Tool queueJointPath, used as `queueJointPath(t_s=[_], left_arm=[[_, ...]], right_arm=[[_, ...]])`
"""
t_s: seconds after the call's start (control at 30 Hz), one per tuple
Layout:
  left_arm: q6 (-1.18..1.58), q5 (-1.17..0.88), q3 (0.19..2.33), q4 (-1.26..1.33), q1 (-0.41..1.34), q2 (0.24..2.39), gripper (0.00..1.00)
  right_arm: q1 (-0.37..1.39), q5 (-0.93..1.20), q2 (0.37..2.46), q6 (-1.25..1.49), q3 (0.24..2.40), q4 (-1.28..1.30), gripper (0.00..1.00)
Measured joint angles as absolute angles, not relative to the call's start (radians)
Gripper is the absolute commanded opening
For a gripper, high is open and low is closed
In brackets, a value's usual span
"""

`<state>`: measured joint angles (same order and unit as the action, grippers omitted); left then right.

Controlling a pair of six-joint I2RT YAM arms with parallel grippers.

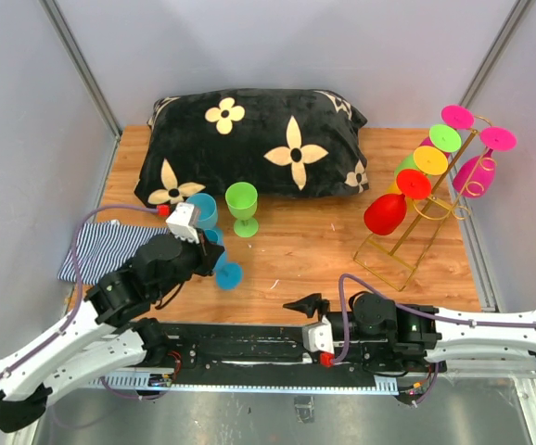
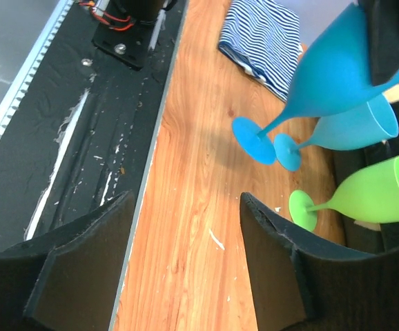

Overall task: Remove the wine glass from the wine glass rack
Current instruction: Place the wine glass at the center of the board.

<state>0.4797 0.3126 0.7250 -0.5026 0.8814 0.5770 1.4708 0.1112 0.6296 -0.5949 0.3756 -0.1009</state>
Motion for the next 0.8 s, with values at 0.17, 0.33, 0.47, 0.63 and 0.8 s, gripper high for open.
queueJointPath(t_s=[0.17, 0.33, 0.47, 0.63, 0.8], left_arm=[[0.44, 0.398, 0.743, -0.511, 0.881, 0.707, 0.01], [0.402, 0.463, 0.739, -0.479, 0.881, 0.817, 0.01], [0.378, 0.512, 0.739, -0.45, 0.881, 0.881, 0.0], [0.337, 0.551, 0.738, -0.397, 0.881, 0.927, 0.01], [0.31, 0.556, 0.733, -0.329, 0.868, 0.964, 0.01]], right_arm=[[1.471, 0.033, 0.622, -0.487, 0.385, -0.137, 0.7], [1.471, -0.007, 0.615, -0.386, 0.45, -0.147, 0.72], [1.471, -0.039, 0.606, -0.337, 0.484, -0.168, 0.75], [1.471, -0.059, 0.611, -0.305, 0.483, -0.168, 0.81], [1.471, -0.08, 0.612, -0.29, 0.479, -0.179, 0.82]])
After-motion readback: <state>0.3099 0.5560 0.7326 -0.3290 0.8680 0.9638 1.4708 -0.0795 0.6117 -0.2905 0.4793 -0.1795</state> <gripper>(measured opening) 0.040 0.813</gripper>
